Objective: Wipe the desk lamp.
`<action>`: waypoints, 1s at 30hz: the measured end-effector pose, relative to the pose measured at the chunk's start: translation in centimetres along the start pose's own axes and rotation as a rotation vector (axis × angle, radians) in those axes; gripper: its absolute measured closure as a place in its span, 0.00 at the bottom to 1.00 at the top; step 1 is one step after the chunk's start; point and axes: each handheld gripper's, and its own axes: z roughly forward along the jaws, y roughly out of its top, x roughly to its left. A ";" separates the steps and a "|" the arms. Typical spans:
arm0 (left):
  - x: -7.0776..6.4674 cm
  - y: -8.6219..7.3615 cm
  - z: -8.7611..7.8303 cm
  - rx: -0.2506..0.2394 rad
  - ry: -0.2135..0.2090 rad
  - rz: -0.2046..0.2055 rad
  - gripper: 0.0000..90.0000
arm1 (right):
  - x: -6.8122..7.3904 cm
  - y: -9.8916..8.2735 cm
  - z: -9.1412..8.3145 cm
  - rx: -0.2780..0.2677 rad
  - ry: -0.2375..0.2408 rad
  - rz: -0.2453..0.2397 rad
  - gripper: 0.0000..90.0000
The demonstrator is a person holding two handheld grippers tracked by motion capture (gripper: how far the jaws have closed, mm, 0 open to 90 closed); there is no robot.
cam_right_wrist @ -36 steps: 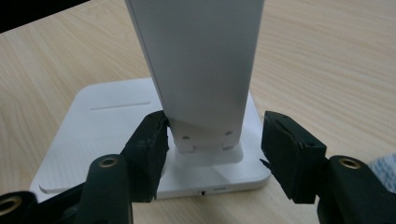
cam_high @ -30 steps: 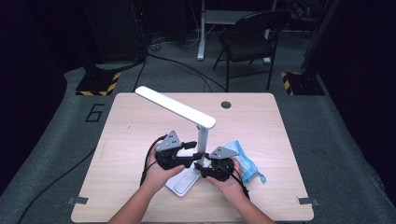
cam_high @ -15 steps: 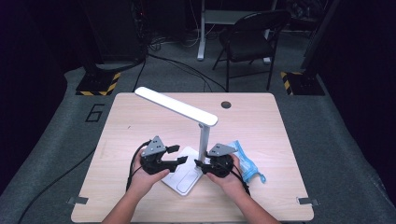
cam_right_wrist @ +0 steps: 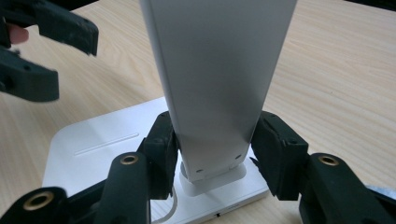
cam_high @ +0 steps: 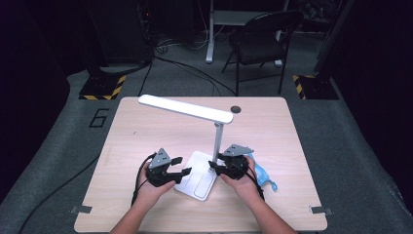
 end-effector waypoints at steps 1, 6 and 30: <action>0.0 -0.2 0.2 0.007 0.001 -0.010 0.47 | 0.0 0.0 0.0 0.000 0.000 0.000 0.57; -0.1 -1.0 1.4 0.043 0.007 0.003 0.47 | -0.4 0.1 0.3 -0.002 -0.008 0.008 0.58; -0.7 -2.6 4.4 0.119 0.023 -0.005 0.46 | -0.6 -0.9 -3.3 -0.050 -0.097 -0.041 0.54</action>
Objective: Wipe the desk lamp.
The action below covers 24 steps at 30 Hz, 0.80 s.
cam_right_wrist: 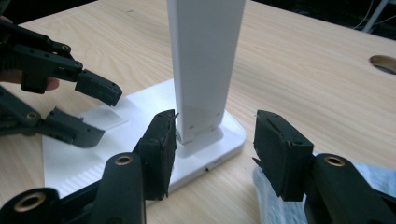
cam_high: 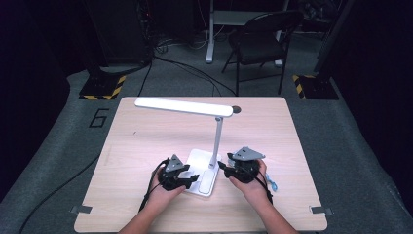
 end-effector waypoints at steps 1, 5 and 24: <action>0.1 -0.1 0.1 0.010 -0.003 0.009 0.46 | 0.0 -0.2 -0.3 -0.004 -0.004 0.005 0.54; 0.0 -0.3 0.3 0.017 -0.004 0.012 0.46 | -0.7 -1.1 -1.8 -0.011 -0.033 0.006 0.55; -0.4 -0.7 0.7 -0.007 -0.020 0.072 0.35 | -3.1 -5.8 -5.8 0.029 -0.171 0.072 0.61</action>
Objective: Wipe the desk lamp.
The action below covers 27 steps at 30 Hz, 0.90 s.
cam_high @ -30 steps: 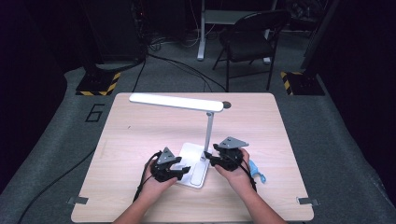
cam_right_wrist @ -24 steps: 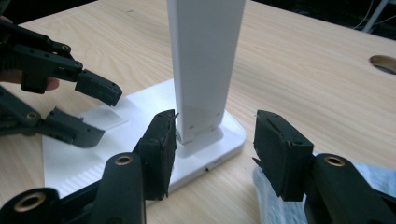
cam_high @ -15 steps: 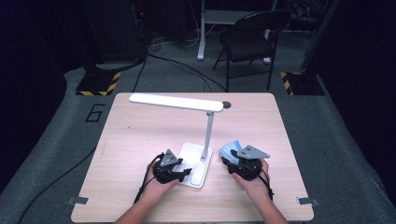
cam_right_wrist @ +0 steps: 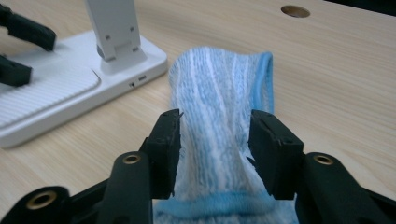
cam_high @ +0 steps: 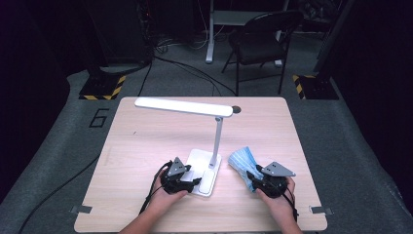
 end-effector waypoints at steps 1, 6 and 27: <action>-0.1 0.0 0.0 -0.001 -0.002 -0.008 0.34 | 0.1 -0.2 -0.1 0.016 -0.010 -0.010 0.63; -0.2 -0.1 0.1 -0.005 -0.003 -0.007 0.32 | -0.2 -1.3 0.5 0.060 0.001 0.017 0.63; -0.2 0.0 0.1 0.000 -0.010 0.011 0.28 | -0.2 -2.6 1.6 0.101 0.027 0.044 0.53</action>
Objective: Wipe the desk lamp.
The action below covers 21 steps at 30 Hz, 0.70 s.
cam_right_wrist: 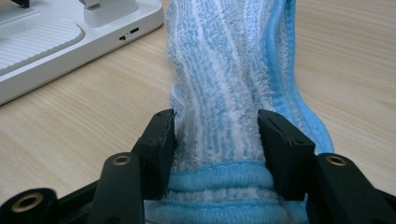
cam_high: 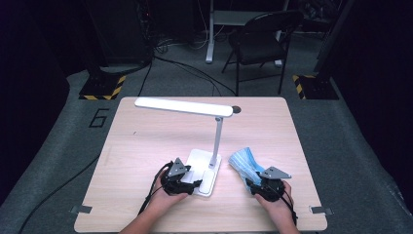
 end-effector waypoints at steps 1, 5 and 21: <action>0.0 0.0 0.0 0.000 0.000 -0.002 0.28 | 0.0 -0.1 0.0 -0.002 -0.005 -0.004 0.53; -0.1 0.0 0.0 -0.001 0.004 -0.007 0.29 | 0.1 -0.1 0.0 -0.008 -0.014 0.010 0.56; -0.6 -0.3 -0.4 -0.006 0.002 -0.011 0.30 | 0.5 0.6 -0.2 0.003 -0.018 -0.009 0.73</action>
